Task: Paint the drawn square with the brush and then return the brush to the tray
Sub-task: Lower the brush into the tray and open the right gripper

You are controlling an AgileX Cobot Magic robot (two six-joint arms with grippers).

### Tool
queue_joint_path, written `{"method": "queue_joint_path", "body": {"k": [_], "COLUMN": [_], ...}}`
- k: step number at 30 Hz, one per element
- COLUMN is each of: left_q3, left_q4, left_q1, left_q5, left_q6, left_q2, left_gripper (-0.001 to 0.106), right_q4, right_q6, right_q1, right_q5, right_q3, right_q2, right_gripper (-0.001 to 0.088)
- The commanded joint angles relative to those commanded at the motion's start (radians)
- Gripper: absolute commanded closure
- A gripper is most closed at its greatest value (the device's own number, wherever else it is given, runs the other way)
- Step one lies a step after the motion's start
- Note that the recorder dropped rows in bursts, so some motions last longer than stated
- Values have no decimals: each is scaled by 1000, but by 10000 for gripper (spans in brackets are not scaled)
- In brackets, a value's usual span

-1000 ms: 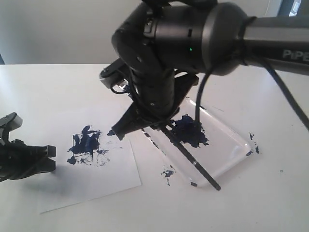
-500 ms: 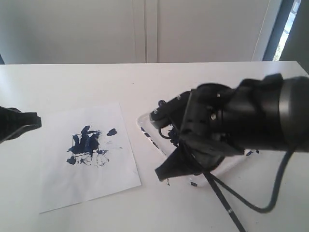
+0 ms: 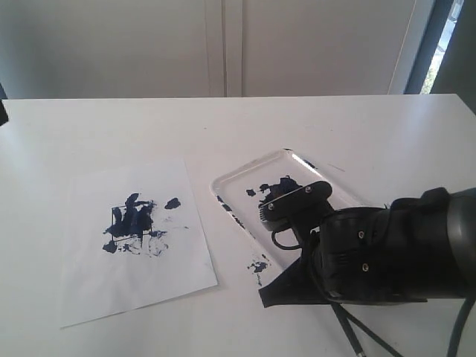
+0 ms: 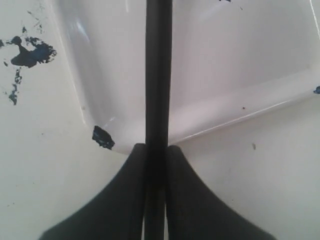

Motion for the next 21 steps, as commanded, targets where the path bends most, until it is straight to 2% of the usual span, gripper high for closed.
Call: {"method": "queue_joint_path", "body": {"k": [4,10,21], "left_q3": [42,118,275], "left_q4": [0,0,-21], "left_q1": [0,0,0], "left_q5": [-30,-70,-33], "left_q6": [0,0,0], "left_q2": [-109,-204,-232], "left_gripper": [1053,1053,1053], "right_q4": [-48,-89,-101], "right_q6": [69,117,157], "right_q1": [-2,-2,-2], "right_q5": [4,5,-5], "right_q3": [20,39,39], "right_q2": [1,18,31], "right_gripper": [868,868,868]}}
